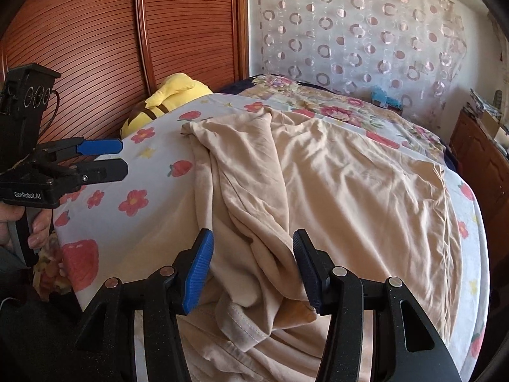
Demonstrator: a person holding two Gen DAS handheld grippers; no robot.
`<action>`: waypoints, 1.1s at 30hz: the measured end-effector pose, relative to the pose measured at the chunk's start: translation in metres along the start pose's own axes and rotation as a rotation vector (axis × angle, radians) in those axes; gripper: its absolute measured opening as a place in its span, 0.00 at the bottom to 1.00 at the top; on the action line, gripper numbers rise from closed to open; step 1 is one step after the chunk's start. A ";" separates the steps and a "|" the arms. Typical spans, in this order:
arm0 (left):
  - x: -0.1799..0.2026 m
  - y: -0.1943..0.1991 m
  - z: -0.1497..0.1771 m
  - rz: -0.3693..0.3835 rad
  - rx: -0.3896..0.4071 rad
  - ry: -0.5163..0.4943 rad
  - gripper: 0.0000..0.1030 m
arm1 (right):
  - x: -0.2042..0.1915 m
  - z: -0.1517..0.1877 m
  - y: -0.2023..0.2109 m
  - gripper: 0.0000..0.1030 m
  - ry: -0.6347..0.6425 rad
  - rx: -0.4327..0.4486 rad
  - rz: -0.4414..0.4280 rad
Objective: Fold small clothes
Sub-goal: 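Grasp the peach shirt fold with the right gripper and lift it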
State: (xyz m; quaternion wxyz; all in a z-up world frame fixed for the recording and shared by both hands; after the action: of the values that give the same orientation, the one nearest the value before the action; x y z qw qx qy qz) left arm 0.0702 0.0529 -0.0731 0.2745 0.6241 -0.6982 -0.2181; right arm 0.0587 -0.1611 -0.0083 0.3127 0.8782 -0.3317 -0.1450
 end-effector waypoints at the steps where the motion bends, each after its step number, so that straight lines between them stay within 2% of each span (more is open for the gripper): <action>1: 0.000 0.000 0.000 0.001 -0.001 0.000 0.78 | -0.001 -0.002 -0.001 0.57 0.005 0.003 -0.005; 4: 0.000 -0.001 0.002 0.003 -0.003 -0.001 0.79 | -0.001 -0.003 -0.004 0.60 0.029 -0.004 -0.002; 7: 0.002 -0.002 0.003 0.006 -0.007 -0.006 0.78 | 0.000 0.001 -0.014 0.60 0.057 -0.043 0.042; 9: 0.003 -0.003 0.004 0.007 -0.009 -0.007 0.78 | 0.009 0.005 -0.020 0.60 0.043 -0.066 0.071; 11: 0.004 -0.004 0.005 0.011 -0.011 -0.006 0.79 | 0.019 0.008 -0.023 0.59 -0.010 -0.066 0.057; 12: 0.005 -0.004 0.006 0.013 -0.013 -0.007 0.79 | 0.024 0.009 -0.025 0.56 -0.047 -0.065 0.035; 13: 0.005 -0.005 0.006 0.013 -0.015 -0.008 0.79 | 0.026 0.010 -0.026 0.45 -0.075 -0.070 0.001; 15: 0.007 -0.005 0.007 0.016 -0.017 -0.011 0.78 | 0.027 0.011 -0.028 0.33 -0.079 -0.081 -0.033; 17: 0.008 -0.005 0.007 0.018 -0.018 -0.012 0.79 | 0.022 0.012 -0.030 0.12 -0.054 -0.088 -0.043; 19: 0.008 -0.005 0.007 0.018 -0.017 -0.010 0.79 | 0.017 0.010 -0.028 0.10 -0.028 -0.071 -0.049; 21: 0.008 -0.005 0.007 0.017 -0.017 -0.012 0.79 | 0.013 0.005 -0.019 0.09 -0.020 -0.033 -0.055; 27: 0.012 0.000 0.005 0.025 -0.002 -0.013 0.79 | 0.017 -0.004 0.044 0.09 -0.027 0.092 -0.015; 30: 0.014 0.001 0.004 0.030 0.003 -0.014 0.79 | 0.025 0.005 0.079 0.09 -0.036 0.120 0.036; 33: 0.017 0.002 0.003 0.036 0.005 -0.018 0.79 | 0.037 0.026 0.105 0.09 -0.060 0.112 0.111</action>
State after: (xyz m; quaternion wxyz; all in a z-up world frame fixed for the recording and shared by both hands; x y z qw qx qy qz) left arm 0.0659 0.0363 -0.0725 0.2704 0.6103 -0.7122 -0.2173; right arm 0.0218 -0.2592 0.0376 0.2605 0.8697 -0.3969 -0.1349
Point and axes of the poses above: each gripper's, at about its wrist camera, not at the fingertips, and y roughly against the way its jaws point, x to its right, z to its underside, the point moved 4 cm from there along -y, roughly the way its jaws point, and after that the axes turned 7 degrees about -z, right-handed, at the moved point
